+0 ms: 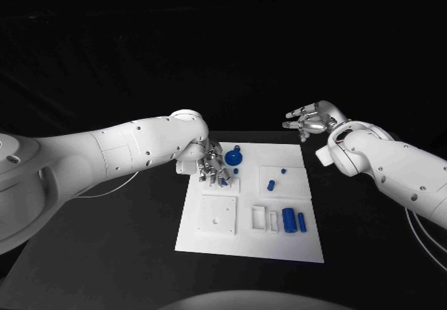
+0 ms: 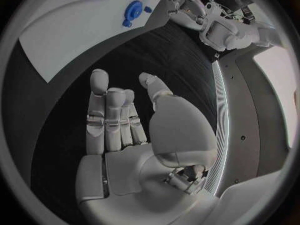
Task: Assemble the parts on the task board
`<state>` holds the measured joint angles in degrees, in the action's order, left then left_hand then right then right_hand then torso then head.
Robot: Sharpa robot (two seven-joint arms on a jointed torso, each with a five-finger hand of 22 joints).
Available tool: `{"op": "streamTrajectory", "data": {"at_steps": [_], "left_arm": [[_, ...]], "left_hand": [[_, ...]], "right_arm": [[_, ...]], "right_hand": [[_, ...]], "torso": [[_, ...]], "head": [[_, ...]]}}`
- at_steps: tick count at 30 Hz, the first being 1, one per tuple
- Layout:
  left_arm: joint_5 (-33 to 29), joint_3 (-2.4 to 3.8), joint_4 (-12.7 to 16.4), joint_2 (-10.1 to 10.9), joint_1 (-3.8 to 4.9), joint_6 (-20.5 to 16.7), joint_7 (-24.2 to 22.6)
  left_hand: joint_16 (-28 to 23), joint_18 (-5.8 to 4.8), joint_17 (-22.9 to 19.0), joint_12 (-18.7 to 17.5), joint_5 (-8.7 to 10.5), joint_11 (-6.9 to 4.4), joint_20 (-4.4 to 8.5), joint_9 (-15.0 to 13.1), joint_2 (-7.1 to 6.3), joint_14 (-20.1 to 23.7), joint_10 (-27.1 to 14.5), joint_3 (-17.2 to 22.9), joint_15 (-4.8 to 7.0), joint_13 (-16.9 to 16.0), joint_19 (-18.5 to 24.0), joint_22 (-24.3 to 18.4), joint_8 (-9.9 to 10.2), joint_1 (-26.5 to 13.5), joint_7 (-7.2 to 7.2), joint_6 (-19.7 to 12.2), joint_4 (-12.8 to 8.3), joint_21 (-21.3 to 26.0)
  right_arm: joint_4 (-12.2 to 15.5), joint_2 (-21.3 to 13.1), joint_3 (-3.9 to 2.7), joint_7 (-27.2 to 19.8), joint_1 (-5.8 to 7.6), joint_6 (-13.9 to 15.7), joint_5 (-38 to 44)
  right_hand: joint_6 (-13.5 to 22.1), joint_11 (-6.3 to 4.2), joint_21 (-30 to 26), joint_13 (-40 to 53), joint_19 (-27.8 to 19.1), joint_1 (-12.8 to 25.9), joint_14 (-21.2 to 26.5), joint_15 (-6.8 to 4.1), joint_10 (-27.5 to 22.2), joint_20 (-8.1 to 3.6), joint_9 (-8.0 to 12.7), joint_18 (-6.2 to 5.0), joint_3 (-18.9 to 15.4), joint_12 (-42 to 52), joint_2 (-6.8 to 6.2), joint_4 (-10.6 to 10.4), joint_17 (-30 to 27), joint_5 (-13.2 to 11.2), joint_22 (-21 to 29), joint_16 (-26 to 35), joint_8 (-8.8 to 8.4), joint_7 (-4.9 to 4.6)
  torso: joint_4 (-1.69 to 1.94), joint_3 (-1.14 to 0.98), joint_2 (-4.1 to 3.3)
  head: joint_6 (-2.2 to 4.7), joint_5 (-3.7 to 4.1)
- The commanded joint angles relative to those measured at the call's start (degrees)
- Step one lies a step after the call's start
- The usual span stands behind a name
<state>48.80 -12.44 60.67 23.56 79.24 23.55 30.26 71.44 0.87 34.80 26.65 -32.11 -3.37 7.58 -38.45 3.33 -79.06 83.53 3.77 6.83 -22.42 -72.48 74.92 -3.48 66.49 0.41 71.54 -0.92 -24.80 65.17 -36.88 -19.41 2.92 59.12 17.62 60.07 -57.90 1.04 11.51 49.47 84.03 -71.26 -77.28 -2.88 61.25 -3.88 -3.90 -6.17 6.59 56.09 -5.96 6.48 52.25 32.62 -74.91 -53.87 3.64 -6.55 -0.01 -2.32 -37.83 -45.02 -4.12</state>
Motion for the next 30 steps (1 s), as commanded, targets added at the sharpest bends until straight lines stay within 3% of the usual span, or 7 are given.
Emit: {"op": "streamTrajectory", "data": {"at_steps": [1,30], "left_arm": [[3.4,0.00,-0.2,-0.2,-0.09,2.1,-2.2],[2.4,-0.08,-1.7,-0.6,-0.44,3.9,-1.8]], "left_hand": [[0.4,1.15,-0.1,-0.2,-0.15,-0.24,-0.01,0.1,0.05,0.5,3.1,12.5,-0.09,-0.1,0.5,1.1,-0.3,0.5,0.10,-0.1,-13.0,-0.3],[0.6,1.28,-0.1,-0.3,-1.49,-0.29,-0.04,-0.1,-0.20,0.5,3.1,12.7,-0.08,-0.3,0.6,1.1,-0.4,0.4,0.05,0.1,-13.2,-0.6]], "right_arm": [[0.1,0.1,-0.03,-0.4,-0.02,-0.6,0.2],[0.0,0.3,-0.03,-0.4,-0.02,-0.5,0.2]], "right_hand": [[0.2,-0.42,-0.3,-0.1,1.5,0.5,-0.1,-0.34,0.0,-0.38,0.1,-1.01,-0.4,0.1,0.14,-0.3,0.1,0.5,-0.7,0.0,-0.04,-0.15],[0.2,-0.43,-0.2,-0.1,1.5,0.5,-0.2,-0.35,0.0,-0.38,0.1,-1.01,-0.3,0.1,0.09,-0.2,0.1,0.5,-0.7,0.0,-0.05,-0.15]], "torso": [[0.01,0.03,0.01],[0.02,-0.06,0.05]], "head": [[-0.11,-0.15],[-0.43,-0.17]]}}
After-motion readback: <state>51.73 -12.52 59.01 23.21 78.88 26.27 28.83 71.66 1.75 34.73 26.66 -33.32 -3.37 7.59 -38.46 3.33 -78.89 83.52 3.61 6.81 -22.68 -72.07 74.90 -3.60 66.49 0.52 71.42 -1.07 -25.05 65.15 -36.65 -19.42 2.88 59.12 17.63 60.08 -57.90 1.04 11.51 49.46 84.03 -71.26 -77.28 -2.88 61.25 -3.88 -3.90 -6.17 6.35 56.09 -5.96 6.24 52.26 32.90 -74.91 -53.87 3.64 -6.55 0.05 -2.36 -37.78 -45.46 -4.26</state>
